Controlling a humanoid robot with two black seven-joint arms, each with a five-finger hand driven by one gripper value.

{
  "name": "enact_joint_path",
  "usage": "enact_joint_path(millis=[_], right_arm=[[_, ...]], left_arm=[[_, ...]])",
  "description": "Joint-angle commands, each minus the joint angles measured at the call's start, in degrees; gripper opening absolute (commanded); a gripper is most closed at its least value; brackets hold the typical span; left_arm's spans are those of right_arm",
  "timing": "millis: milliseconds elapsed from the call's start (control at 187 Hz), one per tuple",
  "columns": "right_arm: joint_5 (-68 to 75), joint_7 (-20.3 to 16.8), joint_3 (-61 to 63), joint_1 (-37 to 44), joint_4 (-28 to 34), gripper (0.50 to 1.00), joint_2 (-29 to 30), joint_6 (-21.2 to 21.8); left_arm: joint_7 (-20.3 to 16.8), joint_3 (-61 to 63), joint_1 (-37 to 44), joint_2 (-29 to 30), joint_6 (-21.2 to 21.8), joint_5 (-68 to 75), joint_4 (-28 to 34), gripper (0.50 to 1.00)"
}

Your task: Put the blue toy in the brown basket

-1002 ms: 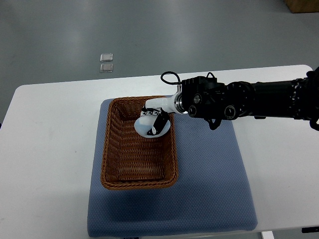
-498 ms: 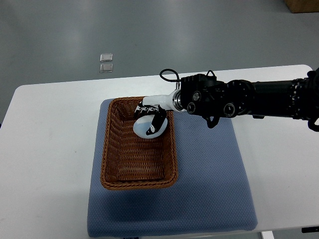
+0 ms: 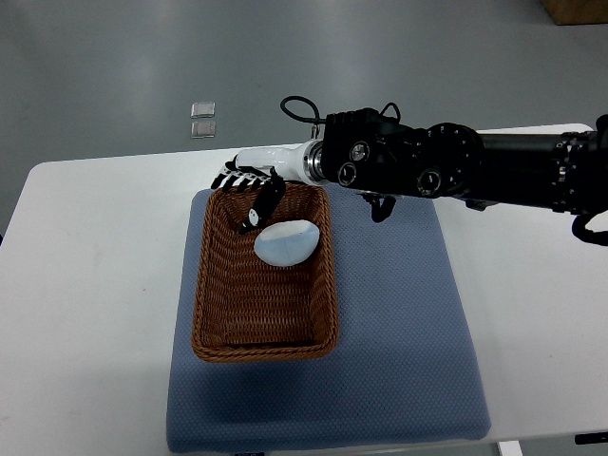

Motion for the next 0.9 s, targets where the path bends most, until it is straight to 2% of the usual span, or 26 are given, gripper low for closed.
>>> enact_joint_path(millis=[0, 64, 166, 316, 514, 584, 745, 895], right_arm=[[0.0, 1.2, 6.0, -0.7, -0.1, 0.856, -1.3, -0.2], [0.2, 2.4, 11.0, -1.9, -0.1, 0.856, -4.5, -0.2], [3.0, 5.0, 21.3, -8.6, -0.3, 0.856, -9.6, -0.2], [9.9, 7.6, 39.3, -19.0, -1.8, 0.856, -13.0, -0.1], [14.8, 7.9, 61.3, -32.3, -2.5, 0.86, -11.8, -0.1], [16.6, 7.9, 67.0, -36.5, -2.6, 0.903, -9.9, 0.1], [17.2, 8.0, 73.8, -42.9, -3.0, 0.905, -6.7, 0.6], [17.1, 8.4, 74.4, -45.6, -4.4, 0.907, -6.5, 3.8]], left_arm=[[0.0, 0.0, 0.0, 0.0, 0.0, 0.0, 0.0, 1.0], [0.0, 0.0, 0.0, 0.0, 0.0, 0.0, 0.0, 1.0], [0.0, 0.0, 0.0, 0.0, 0.0, 0.0, 0.0, 1.0], [0.0, 0.2, 0.0, 0.0, 0.0, 0.0, 0.0, 1.0], [0.0, 0.4, 0.0, 0.0, 0.0, 0.0, 0.1, 1.0], [0.0, 0.4, 0.0, 0.0, 0.0, 0.0, 0.0, 1.0], [0.0, 0.4, 0.0, 0.0, 0.0, 0.0, 0.1, 1.0], [0.0, 0.5, 0.0, 0.0, 0.0, 0.0, 0.1, 1.0]])
